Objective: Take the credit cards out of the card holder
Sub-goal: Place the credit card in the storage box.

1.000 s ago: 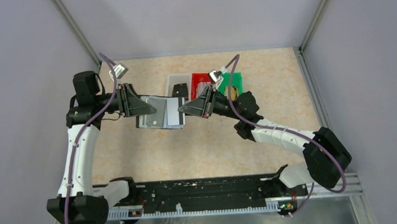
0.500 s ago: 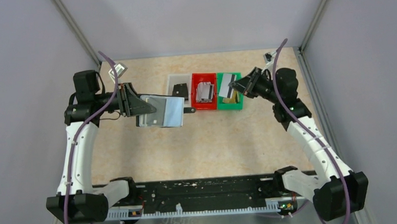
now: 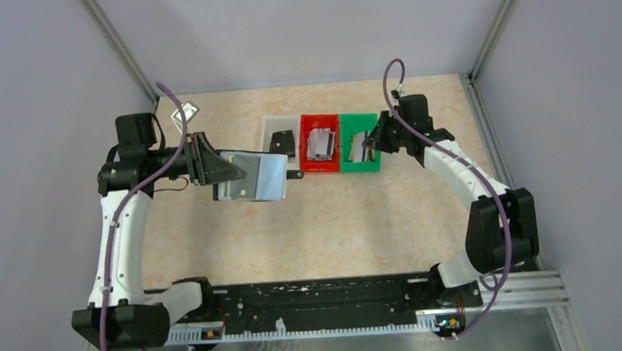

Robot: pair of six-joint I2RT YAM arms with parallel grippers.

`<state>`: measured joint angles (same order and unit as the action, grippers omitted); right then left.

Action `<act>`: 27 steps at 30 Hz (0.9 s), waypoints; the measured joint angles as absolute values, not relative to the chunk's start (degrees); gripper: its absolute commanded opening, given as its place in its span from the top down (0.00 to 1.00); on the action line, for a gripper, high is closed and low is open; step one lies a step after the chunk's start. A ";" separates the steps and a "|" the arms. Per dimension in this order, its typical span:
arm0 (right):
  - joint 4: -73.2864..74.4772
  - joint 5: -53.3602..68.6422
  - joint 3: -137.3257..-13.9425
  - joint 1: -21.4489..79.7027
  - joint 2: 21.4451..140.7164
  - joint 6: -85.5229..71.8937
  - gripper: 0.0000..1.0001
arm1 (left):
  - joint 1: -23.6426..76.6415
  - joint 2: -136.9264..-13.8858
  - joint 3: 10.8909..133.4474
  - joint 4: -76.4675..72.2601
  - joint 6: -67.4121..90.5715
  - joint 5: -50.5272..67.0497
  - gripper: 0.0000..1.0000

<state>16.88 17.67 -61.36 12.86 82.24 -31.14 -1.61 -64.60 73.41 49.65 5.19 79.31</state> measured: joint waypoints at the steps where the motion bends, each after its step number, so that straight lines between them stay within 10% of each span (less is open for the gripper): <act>1: 16.56 17.74 -62.06 12.91 83.46 -31.20 1.00 | -1.61 -64.58 73.69 49.87 4.89 79.29 1.00; 27: 17.26 14.17 -94.63 25.87 118.37 -31.03 1.00 | -1.61 -64.36 74.85 50.24 4.47 79.24 1.00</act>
